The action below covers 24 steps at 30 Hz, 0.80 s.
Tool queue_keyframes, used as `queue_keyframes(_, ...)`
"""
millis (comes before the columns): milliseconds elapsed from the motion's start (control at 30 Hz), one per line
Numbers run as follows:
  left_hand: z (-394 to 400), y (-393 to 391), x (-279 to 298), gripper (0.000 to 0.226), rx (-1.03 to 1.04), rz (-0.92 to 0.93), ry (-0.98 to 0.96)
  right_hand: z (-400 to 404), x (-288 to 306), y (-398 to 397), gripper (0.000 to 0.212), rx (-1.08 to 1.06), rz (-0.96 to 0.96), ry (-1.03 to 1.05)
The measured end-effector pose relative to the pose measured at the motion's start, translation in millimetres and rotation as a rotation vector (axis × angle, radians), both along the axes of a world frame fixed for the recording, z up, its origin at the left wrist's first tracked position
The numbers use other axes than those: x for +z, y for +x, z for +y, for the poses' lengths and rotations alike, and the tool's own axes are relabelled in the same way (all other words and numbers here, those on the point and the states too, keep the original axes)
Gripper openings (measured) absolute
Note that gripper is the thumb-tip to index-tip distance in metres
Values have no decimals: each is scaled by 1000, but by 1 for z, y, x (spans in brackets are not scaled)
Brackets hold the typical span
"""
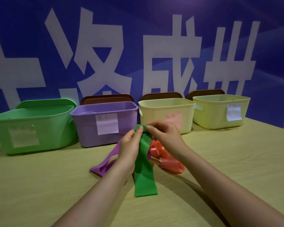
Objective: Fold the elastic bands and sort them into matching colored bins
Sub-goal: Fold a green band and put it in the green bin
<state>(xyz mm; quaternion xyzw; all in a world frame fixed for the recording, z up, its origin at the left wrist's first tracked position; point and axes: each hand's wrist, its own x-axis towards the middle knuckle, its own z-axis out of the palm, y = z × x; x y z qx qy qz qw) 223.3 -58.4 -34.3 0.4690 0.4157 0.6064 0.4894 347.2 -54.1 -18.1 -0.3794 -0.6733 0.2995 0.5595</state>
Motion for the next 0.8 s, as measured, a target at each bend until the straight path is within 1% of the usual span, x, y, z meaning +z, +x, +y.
queue_keyframes(133,0,-2,1,21,-42,-21,-10,0,1,2,8,23,-16,-38)
queue_keyframes(267,2,-2,0,26,-66,-15,-73,3,-1,3,10,-45,-29,5)
queue_keyframes(400,4,2,0,26,-2,26,-57,7,-4,7,14,-161,-182,151)
queue_keyframes(533,3,3,1,29,34,42,-73,8,-5,9,16,-228,-359,315)
queue_keyframes(633,3,3,1,33,53,48,-94,8,-6,12,18,-229,-440,376)
queue_keyframes(733,2,4,0,31,46,56,-113,7,-5,15,22,-191,-479,390)
queue_keyframes(800,1,3,-1,31,44,59,-133,7,-3,16,25,-167,-539,403)
